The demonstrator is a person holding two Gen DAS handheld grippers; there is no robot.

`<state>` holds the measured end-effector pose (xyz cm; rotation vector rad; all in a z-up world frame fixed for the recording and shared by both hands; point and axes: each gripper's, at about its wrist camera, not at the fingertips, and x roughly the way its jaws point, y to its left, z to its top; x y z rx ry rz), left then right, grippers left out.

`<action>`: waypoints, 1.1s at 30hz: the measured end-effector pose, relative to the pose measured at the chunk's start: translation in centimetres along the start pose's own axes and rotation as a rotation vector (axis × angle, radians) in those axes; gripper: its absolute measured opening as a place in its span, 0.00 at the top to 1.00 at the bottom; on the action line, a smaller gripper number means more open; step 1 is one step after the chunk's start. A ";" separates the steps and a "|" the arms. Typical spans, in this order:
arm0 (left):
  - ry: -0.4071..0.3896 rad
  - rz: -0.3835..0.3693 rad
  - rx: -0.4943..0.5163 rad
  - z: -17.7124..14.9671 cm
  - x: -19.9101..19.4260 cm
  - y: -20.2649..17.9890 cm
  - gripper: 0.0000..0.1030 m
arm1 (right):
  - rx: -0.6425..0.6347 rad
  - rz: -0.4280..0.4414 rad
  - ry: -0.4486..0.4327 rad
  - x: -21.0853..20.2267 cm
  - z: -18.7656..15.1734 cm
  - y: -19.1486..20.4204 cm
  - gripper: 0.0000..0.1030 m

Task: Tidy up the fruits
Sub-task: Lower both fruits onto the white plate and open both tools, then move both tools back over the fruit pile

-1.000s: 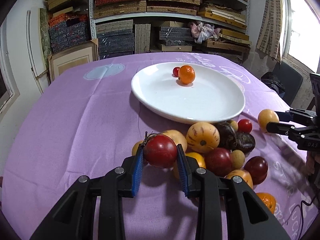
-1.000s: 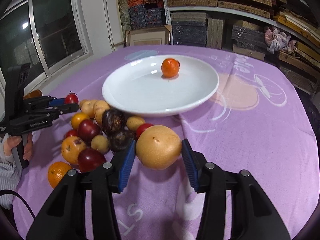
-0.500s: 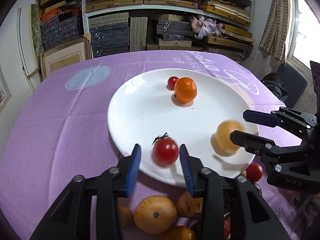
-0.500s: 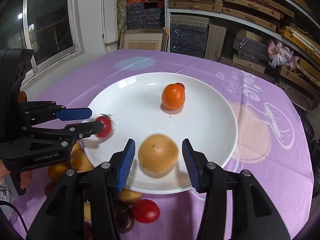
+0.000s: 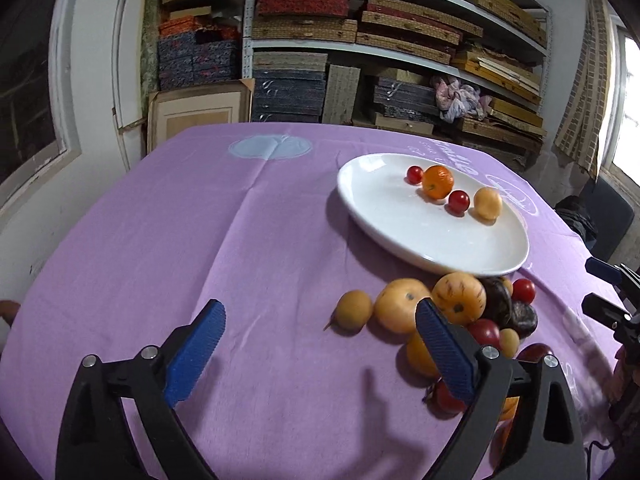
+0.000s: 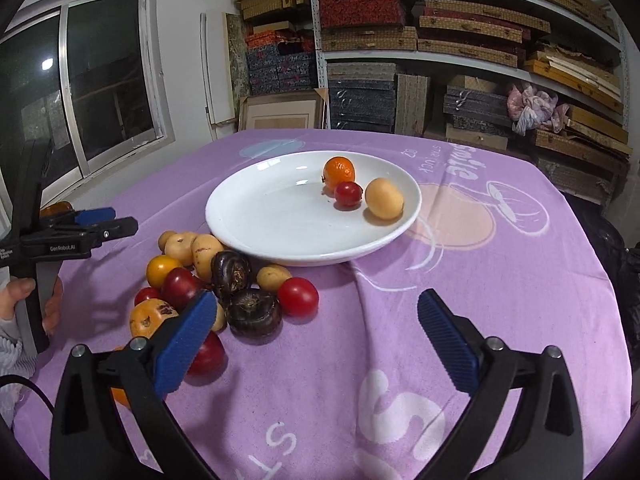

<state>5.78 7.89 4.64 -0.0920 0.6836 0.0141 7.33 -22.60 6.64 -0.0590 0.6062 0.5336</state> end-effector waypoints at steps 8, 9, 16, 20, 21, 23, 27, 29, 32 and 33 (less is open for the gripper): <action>0.028 0.009 0.002 -0.5 0.3 0.2 0.06 | 0.077 0.023 0.017 0.5 -0.1 -1.7 0.04; 0.033 0.013 0.021 -0.5 0.4 -0.1 0.06 | 0.086 0.027 0.021 0.6 -0.1 -1.9 0.04; 0.109 0.066 0.089 -0.5 2.4 -1.5 0.06 | 0.097 0.034 0.028 0.7 -0.1 -2.1 0.04; 0.140 0.095 0.095 -0.1 3.5 -1.3 0.06 | 0.100 0.035 0.033 0.7 -0.1 -2.0 0.04; 0.137 0.109 0.099 0.1 3.6 -1.1 0.06 | 0.103 0.036 0.035 0.8 -0.1 -2.0 0.04; 0.141 0.129 0.106 0.4 4.1 -1.1 0.06 | 0.107 0.037 0.040 0.9 -0.1 -2.1 0.04; 0.154 0.135 0.117 0.8 4.9 -1.2 0.06 | 0.106 0.039 0.044 1.0 -0.1 -2.0 0.04; 0.154 0.136 0.119 1.0 5.1 -1.2 0.06 | 0.103 0.041 0.045 1.0 -0.2 -2.0 0.04; 0.160 0.120 0.107 0.9 5.2 -1.0 0.07 | 0.095 0.047 0.046 1.1 -0.2 -1.9 0.04; 0.160 0.113 0.106 1.0 5.2 -1.0 0.07 | 0.092 0.049 0.046 1.0 -0.2 -1.8 0.04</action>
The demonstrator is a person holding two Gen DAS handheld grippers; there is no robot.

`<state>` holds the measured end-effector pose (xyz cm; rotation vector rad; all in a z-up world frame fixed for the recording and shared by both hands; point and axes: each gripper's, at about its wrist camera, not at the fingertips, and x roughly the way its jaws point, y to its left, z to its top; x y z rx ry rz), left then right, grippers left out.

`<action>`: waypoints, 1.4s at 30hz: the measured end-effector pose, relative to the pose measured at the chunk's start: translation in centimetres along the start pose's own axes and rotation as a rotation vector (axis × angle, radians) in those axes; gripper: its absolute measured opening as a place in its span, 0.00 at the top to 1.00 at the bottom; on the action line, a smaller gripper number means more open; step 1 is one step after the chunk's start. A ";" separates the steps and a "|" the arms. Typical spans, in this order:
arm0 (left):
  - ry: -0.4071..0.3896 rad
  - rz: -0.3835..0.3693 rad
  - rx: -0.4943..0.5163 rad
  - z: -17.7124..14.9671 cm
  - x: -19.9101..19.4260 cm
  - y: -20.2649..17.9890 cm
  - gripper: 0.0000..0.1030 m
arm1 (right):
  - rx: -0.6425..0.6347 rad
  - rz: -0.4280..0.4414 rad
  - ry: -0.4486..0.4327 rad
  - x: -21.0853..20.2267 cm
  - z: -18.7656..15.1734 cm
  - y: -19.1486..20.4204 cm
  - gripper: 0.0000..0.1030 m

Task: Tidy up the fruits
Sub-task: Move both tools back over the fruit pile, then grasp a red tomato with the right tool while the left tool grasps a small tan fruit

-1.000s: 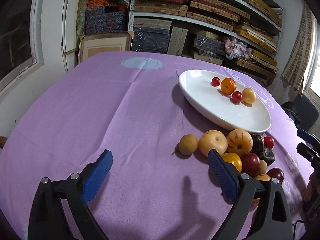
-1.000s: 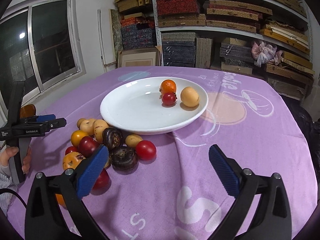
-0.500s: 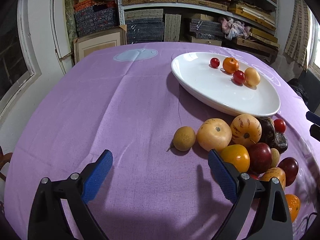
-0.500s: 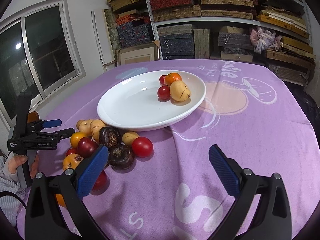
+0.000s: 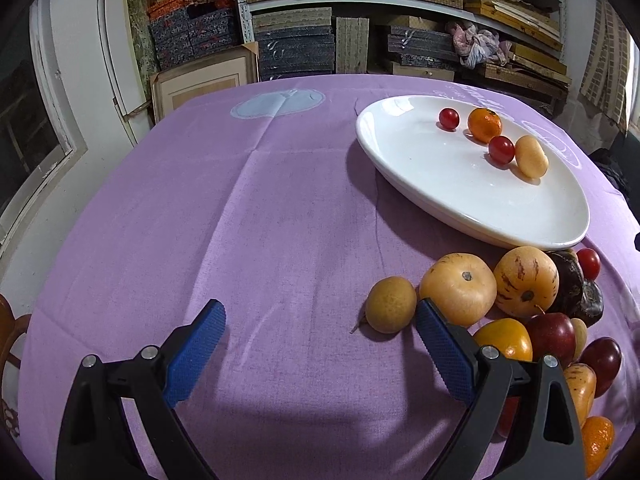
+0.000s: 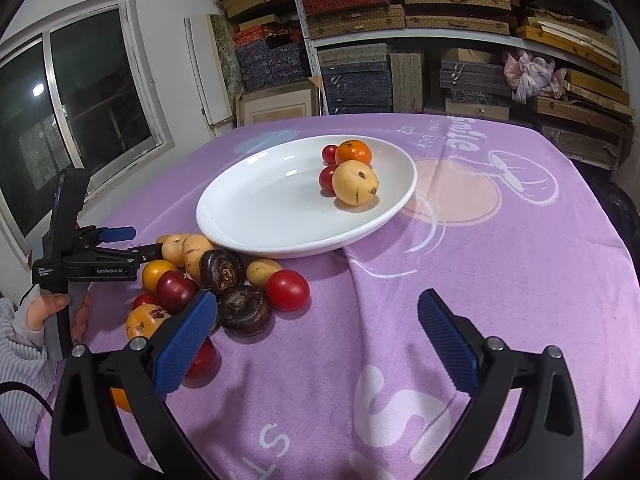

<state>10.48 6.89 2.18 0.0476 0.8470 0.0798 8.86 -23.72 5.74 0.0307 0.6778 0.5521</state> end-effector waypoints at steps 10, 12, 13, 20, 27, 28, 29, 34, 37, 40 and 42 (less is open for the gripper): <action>-0.007 -0.007 0.020 0.0 -0.1 -0.5 0.12 | -0.099 0.030 0.013 0.8 0.2 2.5 0.07; -0.009 -0.008 0.024 0.0 -0.1 -0.6 0.13 | -0.136 0.016 0.016 1.2 0.3 3.2 0.21; -0.009 -0.011 0.025 0.0 -0.1 -0.6 0.15 | -0.152 0.010 0.026 1.5 0.4 3.6 0.35; -0.004 -0.020 0.022 0.0 0.0 -0.6 0.15 | -0.111 0.006 0.096 3.7 1.0 2.7 0.50; 0.007 -0.028 0.017 0.1 0.3 -0.5 0.15 | -0.062 0.017 0.166 5.7 1.2 1.9 0.65; 0.010 -0.030 0.016 0.1 0.3 -0.5 0.15 | -0.061 0.015 0.170 5.9 1.3 1.8 0.65; 0.013 -0.031 0.015 0.1 0.4 -0.4 0.15 | -0.061 0.010 0.177 6.1 1.4 1.8 0.65; 0.028 -0.041 0.011 0.2 0.7 -0.2 0.15 | -0.126 -0.070 0.230 7.5 1.5 2.0 0.68; 0.033 -0.043 0.010 0.2 0.8 -0.2 0.15 | -0.205 -0.123 0.206 7.3 1.5 2.6 0.71; 0.037 -0.046 0.008 0.2 0.9 -0.2 0.15 | -0.203 -0.103 0.215 7.5 1.5 2.3 0.71; 0.036 -0.045 0.009 0.2 0.9 -0.2 0.15 | -0.199 -0.093 0.216 7.5 1.6 2.2 0.71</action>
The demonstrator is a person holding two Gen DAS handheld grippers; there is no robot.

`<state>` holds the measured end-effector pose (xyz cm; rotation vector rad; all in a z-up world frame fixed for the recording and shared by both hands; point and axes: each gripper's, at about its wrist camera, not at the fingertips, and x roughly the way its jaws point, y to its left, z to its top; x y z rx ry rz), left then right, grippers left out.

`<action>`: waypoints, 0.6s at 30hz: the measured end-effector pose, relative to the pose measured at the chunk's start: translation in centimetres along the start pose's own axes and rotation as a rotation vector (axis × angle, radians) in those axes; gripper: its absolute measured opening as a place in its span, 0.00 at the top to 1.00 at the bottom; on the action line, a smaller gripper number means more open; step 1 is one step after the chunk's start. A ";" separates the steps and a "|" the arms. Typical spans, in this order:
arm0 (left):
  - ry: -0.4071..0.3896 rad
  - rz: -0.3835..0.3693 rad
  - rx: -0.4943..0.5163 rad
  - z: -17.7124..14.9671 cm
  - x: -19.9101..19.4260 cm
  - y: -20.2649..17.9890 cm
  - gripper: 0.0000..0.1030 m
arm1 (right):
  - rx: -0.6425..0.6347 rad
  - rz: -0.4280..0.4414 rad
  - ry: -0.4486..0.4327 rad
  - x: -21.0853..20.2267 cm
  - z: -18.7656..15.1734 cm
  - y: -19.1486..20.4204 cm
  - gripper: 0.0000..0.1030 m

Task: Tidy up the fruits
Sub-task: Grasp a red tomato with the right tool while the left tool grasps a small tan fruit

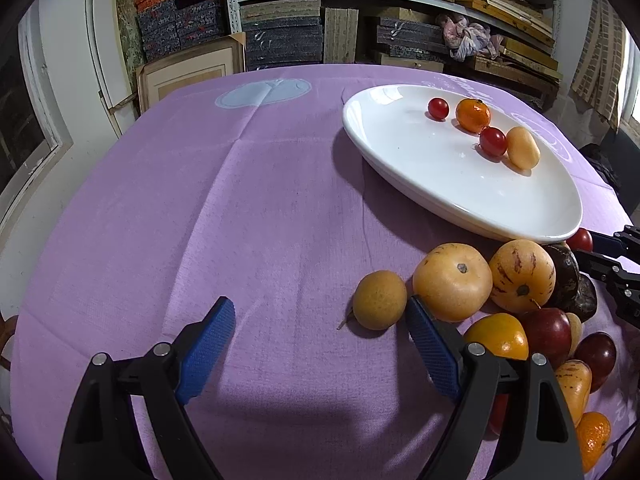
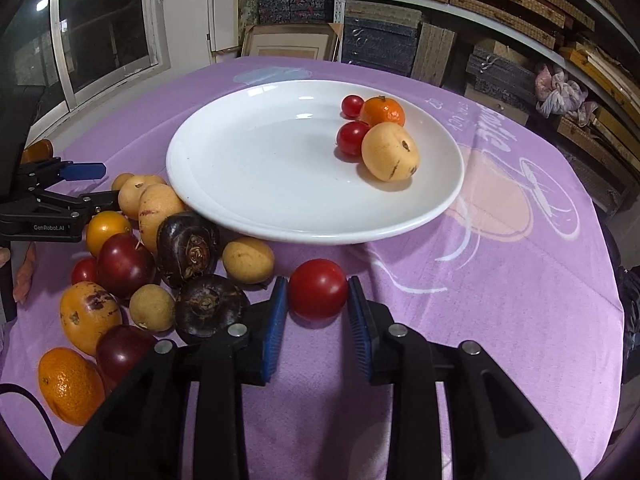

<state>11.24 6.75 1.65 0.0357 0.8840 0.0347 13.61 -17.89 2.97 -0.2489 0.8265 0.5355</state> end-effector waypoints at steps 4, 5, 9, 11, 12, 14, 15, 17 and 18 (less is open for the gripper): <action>-0.012 -0.001 0.010 0.0 -0.2 -0.2 0.16 | -0.003 0.010 0.000 -0.1 0.0 0.0 0.71; -0.016 -0.005 0.015 0.0 -0.2 -0.3 0.17 | -0.004 0.009 0.000 0.0 0.0 0.0 0.71; -0.003 -0.060 0.065 0.0 0.1 -1.3 0.53 | 0.004 0.015 0.001 0.0 0.0 0.0 0.71; -0.011 -0.055 0.087 0.1 0.0 -1.8 0.62 | 0.010 0.021 0.001 -0.1 0.0 -0.1 0.71; -0.011 -0.057 0.095 0.1 0.0 -1.9 0.64 | 0.013 0.025 0.002 -0.1 0.0 -0.2 0.71; -0.012 -0.066 0.099 0.0 0.0 -2.0 0.66 | 0.017 0.027 0.005 0.0 0.0 -0.3 0.71; -0.011 -0.080 0.097 0.0 0.1 -2.0 0.70 | 0.018 0.027 0.008 0.1 0.0 -0.3 0.71; -0.010 -0.111 0.090 0.0 0.1 -1.9 0.75 | 0.020 0.030 0.009 0.1 0.0 -0.3 0.71; -0.011 -0.115 0.088 0.1 0.1 -1.9 0.75 | 0.020 0.030 0.011 0.1 0.0 -0.3 0.71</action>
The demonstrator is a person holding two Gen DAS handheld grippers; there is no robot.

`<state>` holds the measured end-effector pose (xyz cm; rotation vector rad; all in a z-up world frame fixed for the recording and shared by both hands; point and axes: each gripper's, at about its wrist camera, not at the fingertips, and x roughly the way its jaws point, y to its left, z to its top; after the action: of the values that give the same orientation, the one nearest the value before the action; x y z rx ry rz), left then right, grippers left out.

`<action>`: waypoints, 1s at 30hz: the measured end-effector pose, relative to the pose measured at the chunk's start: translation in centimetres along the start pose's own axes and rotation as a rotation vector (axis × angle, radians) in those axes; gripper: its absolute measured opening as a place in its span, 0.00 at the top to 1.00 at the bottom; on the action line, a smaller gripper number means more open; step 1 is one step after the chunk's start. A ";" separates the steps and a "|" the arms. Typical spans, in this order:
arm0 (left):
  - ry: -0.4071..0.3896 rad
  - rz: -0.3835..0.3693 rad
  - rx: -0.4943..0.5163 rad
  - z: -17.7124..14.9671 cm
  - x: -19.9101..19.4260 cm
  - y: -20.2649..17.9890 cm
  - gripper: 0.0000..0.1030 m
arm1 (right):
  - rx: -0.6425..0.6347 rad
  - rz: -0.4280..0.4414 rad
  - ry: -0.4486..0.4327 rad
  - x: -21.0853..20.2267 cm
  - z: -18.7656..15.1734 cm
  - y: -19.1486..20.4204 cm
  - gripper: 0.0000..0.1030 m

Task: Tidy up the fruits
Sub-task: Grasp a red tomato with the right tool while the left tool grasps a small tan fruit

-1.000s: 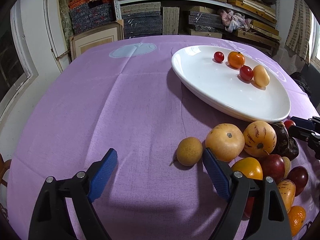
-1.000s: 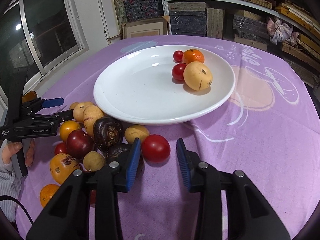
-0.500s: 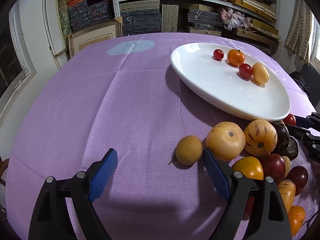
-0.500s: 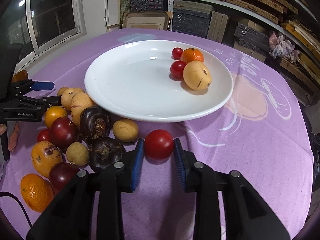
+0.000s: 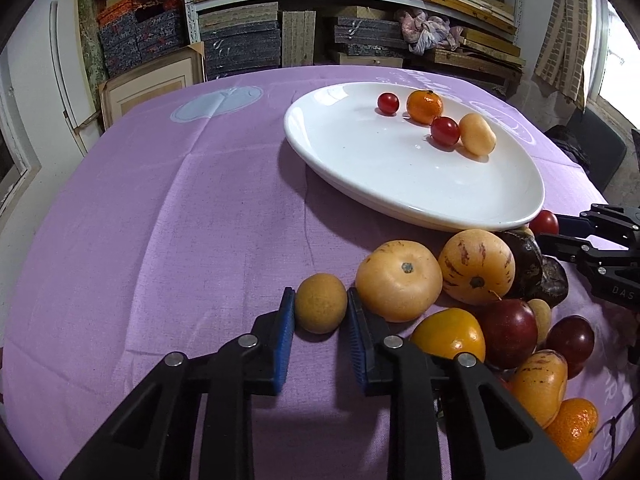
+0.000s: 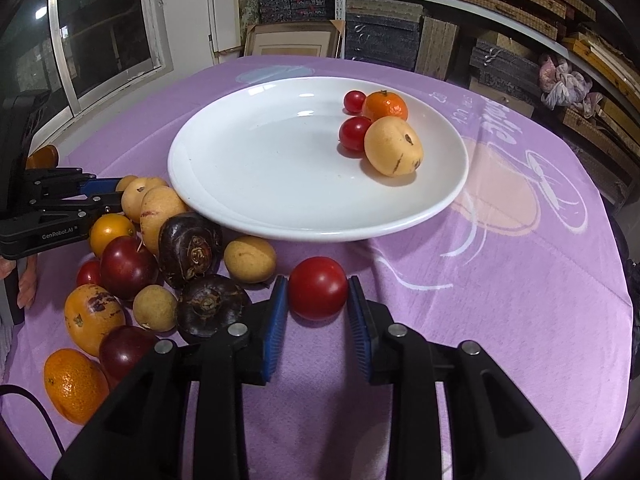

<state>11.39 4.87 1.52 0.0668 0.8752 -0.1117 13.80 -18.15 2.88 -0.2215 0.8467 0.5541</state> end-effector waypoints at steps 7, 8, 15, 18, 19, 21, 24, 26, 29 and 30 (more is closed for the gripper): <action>-0.037 -0.024 -0.021 -0.1 -0.7 0.4 0.76 | -0.003 0.009 0.000 0.0 0.0 0.1 0.72; -0.048 -0.023 -0.022 -0.1 -0.9 0.4 0.75 | -0.008 0.006 -0.009 -0.2 -0.1 0.2 0.72; -0.088 -0.029 -0.048 -0.2 -1.7 0.9 0.75 | 0.002 0.022 -0.050 -1.3 -0.7 0.1 0.72; -0.108 -0.034 -0.058 -0.3 -2.1 1.0 0.75 | -0.002 0.024 -0.054 -1.8 -1.0 0.0 0.72; -0.113 -0.034 -0.060 -0.3 -2.2 1.1 0.75 | -0.003 0.020 -0.058 -2.0 -1.2 0.0 0.72; -0.121 -0.033 -0.064 -0.4 -2.4 1.0 0.75 | 0.005 0.018 -0.071 -2.6 -1.4 -0.2 0.72; -0.136 -0.051 -0.073 0.1 -3.0 0.7 0.75 | 0.026 0.019 -0.117 -4.3 -1.1 -0.7 0.72; -0.157 -0.056 -0.065 1.0 -3.7 0.2 0.75 | 0.044 0.021 -0.163 -5.9 -0.4 -1.0 0.72; -0.150 -0.069 -0.040 3.3 -3.5 -1.2 0.75 | 0.054 0.012 -0.213 -7.3 1.5 -1.2 0.72; -0.139 -0.070 -0.031 4.2 -3.1 -1.7 0.75 | 0.055 0.013 -0.209 -7.0 2.3 -1.3 0.72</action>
<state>12.45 2.93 6.54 -0.0007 0.7400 -0.1665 12.25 -20.91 9.69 -0.1050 0.6602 0.5551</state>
